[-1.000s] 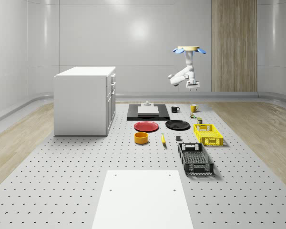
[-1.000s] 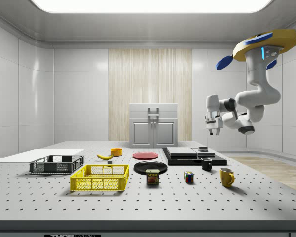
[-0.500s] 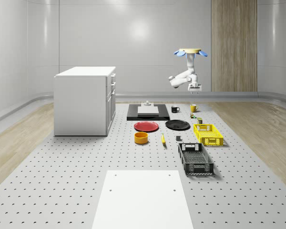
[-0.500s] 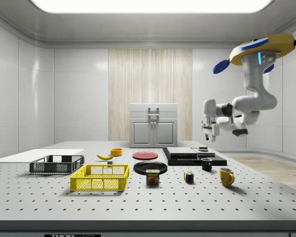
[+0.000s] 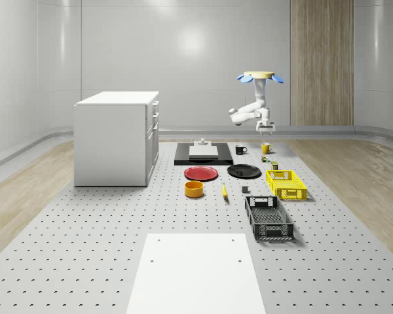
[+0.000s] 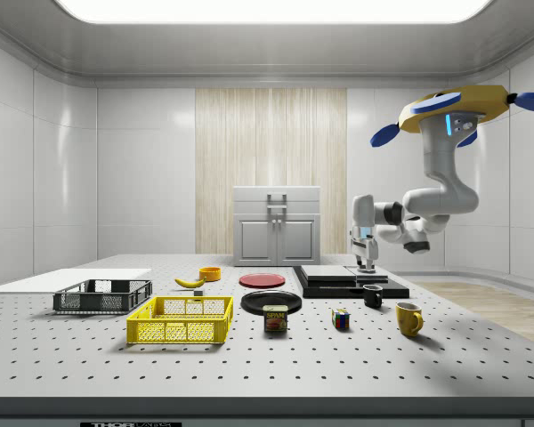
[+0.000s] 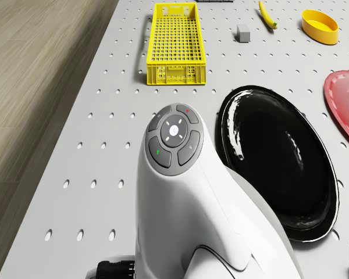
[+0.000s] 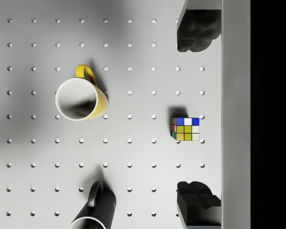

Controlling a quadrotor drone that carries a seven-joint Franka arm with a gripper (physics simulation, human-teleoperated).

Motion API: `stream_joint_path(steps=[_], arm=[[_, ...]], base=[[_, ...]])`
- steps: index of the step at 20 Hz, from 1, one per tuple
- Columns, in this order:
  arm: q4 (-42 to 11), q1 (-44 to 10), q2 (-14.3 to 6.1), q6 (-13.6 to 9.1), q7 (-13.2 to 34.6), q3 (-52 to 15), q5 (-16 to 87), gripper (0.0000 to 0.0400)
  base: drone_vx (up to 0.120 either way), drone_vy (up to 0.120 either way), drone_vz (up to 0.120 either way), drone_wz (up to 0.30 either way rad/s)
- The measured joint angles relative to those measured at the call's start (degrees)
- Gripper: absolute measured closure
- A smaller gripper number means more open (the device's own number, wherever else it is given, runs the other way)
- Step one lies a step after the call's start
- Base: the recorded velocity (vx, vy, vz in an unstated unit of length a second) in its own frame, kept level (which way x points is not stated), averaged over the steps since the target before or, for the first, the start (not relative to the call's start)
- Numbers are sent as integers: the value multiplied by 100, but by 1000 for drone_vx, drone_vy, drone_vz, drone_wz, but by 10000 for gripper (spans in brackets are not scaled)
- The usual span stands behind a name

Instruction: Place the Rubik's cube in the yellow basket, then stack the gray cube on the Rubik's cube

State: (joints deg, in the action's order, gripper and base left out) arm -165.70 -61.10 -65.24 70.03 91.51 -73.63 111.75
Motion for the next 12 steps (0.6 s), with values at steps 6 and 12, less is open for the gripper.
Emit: stream_joint_path(steps=[6,12], arm=[[12,-65,-174,154,61,-58,-91,0],[24,-121,-340,305,113,-109,-177,0]], base=[[27,0,-120,0],[113,-80,-120,0]])
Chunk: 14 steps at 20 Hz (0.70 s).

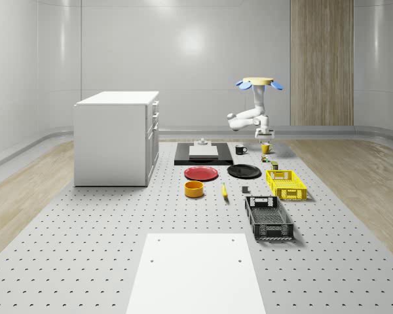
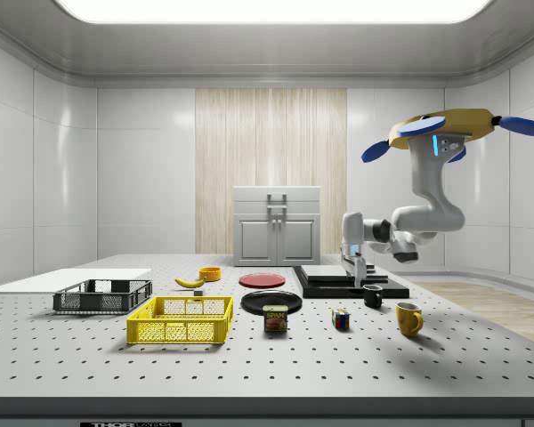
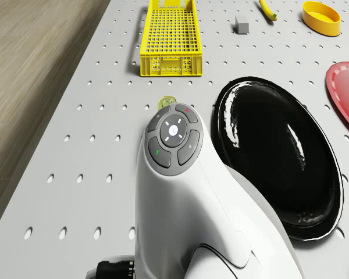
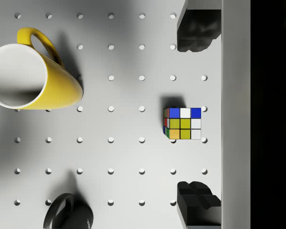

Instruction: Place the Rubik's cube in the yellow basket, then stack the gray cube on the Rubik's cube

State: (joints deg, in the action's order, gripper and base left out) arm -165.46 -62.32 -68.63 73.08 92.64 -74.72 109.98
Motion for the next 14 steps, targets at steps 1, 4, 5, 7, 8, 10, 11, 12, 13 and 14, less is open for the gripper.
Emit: stream_joint_path(steps=[1,4,5,7,8,10,11,12,13,14], arm=[[2,-9,-27,25,8,-8,-14,0],[7,-34,-106,97,32,-31,-54,0],[9,-42,-132,121,39,-38,-67,0],[12,-57,-183,169,54,-52,-93,0],[14,-65,-208,192,61,-59,-106,0],[18,-80,-258,238,75,-72,-131,0],[19,-87,-283,261,82,-79,-143,0],[21,-95,-307,284,89,-85,-155,0],[22,-102,-332,306,95,-91,-167,0],[24,-109,-356,328,102,-98,-178,0]], base=[[0,0,-120,0],[0,0,-120,0],[0,0,-120,0],[80,0,-120,0],[120,0,-120,0],[120,0,-120,0],[120,0,-120,0],[40,0,-120,0],[0,0,-120,0],[0,0,-120,0]])
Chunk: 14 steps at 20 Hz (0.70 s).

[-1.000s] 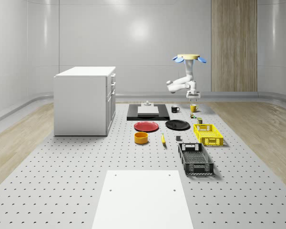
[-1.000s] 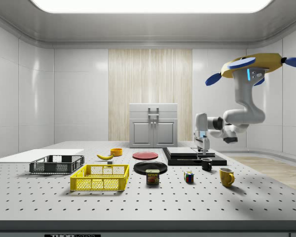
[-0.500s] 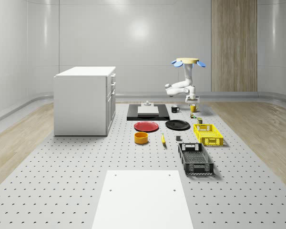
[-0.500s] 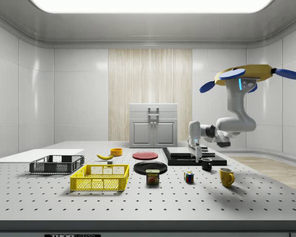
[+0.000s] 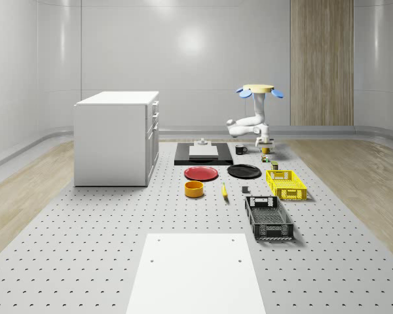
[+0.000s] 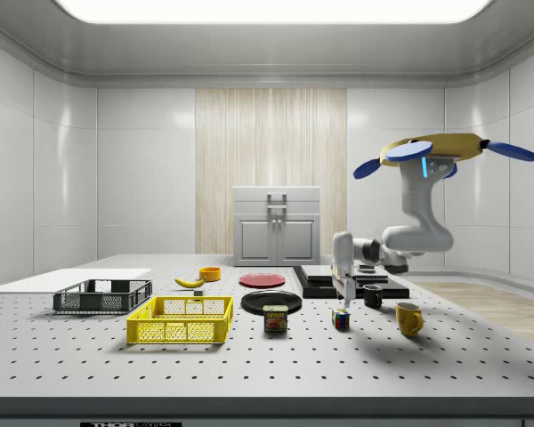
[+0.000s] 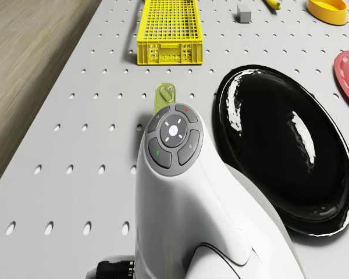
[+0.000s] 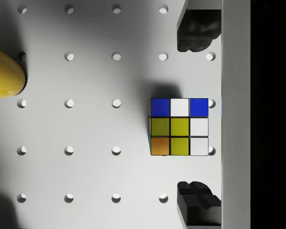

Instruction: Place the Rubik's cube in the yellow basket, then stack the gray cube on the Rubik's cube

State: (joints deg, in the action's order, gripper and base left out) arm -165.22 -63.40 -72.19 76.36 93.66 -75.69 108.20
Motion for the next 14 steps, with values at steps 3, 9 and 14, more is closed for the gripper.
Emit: stream_joint_path(steps=[3,9,14], arm=[[4,-20,-71,65,19,-18,-34,0],[38,-33,-242,281,22,139,77,0],[102,-38,-389,517,0,431,325,0]], base=[[0,-67,-120,0],[0,0,-13,0],[0,0,0,0]])
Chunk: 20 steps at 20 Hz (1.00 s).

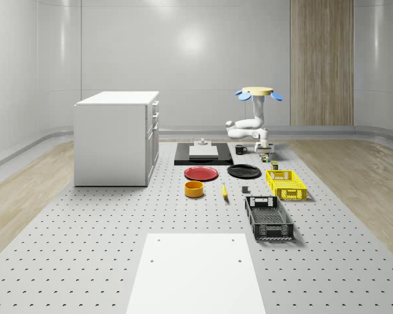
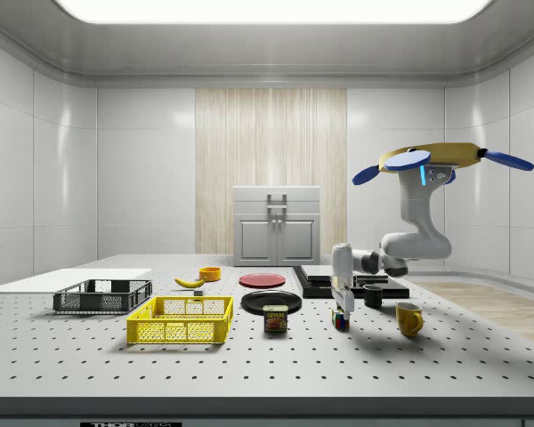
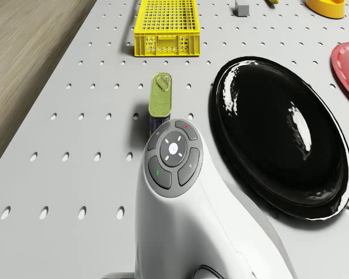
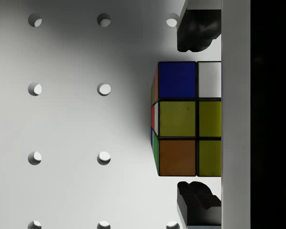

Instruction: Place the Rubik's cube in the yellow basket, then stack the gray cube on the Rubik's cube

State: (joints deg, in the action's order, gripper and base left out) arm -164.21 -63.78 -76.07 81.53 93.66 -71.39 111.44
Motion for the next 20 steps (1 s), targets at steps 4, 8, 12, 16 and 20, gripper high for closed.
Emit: stream_joint_path(steps=[4,8,12,16,20], arm=[[90,-87,-49,97,12,65,60,0],[153,-158,-93,169,28,87,76,0],[190,-199,-143,242,40,124,100,11],[207,-226,-190,296,54,133,96,52],[216,-247,-234,341,68,131,82,66]], base=[[0,0,0,0],[0,0,0,0],[0,0,0,0],[0,0,0,0],[0,0,0,0]])
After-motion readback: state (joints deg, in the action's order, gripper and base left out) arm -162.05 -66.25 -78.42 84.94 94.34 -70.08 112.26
